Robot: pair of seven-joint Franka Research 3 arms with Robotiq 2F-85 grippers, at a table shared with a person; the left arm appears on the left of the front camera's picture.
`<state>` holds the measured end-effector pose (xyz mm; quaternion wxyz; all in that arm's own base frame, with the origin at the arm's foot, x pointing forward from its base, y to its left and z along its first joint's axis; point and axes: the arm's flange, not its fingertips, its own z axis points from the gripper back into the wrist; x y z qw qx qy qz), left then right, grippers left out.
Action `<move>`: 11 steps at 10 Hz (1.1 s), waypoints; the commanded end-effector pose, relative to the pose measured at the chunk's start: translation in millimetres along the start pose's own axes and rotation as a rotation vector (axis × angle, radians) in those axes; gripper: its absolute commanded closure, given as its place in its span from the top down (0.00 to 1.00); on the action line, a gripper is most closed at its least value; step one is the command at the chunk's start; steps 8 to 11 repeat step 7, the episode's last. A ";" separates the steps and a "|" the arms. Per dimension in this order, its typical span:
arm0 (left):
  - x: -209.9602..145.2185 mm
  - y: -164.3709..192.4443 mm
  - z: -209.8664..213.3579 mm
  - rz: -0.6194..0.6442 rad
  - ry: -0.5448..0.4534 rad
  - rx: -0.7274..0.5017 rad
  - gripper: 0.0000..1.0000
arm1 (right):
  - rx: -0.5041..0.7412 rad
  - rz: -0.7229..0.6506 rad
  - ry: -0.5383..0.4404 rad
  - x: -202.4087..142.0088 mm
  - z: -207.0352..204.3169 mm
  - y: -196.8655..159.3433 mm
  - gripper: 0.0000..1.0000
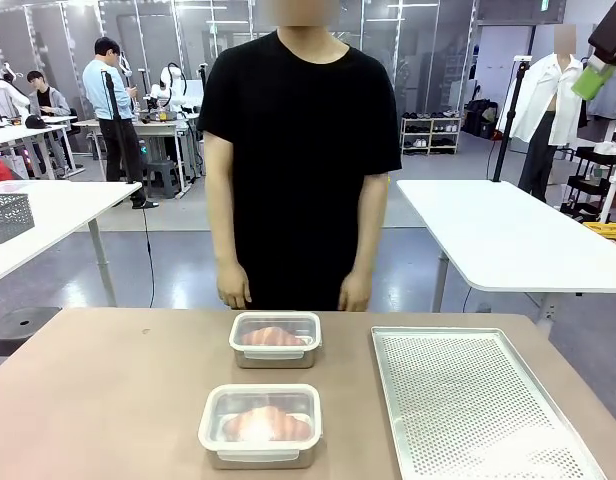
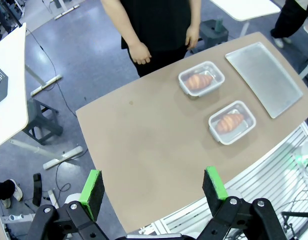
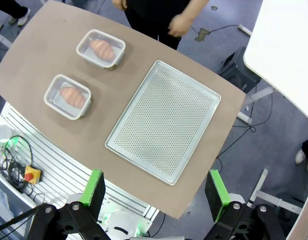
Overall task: Place the bread into the airtight container.
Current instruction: Pick up a Butter Roll and place it into an empty Airtight Container.
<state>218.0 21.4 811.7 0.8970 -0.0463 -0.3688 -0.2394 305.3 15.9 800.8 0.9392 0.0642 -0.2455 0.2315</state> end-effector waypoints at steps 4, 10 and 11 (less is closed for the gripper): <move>0.9 -0.6 0.5 -0.001 0.000 0.002 1.00 | -0.003 0.001 -0.010 -0.6 -0.1 -0.7 1.00; 0.9 -0.6 0.5 -0.001 0.000 0.002 1.00 | -0.003 0.001 -0.010 -0.6 -0.1 -0.7 1.00; 0.9 -0.6 0.5 -0.001 0.000 0.002 1.00 | -0.003 0.001 -0.010 -0.6 -0.1 -0.7 1.00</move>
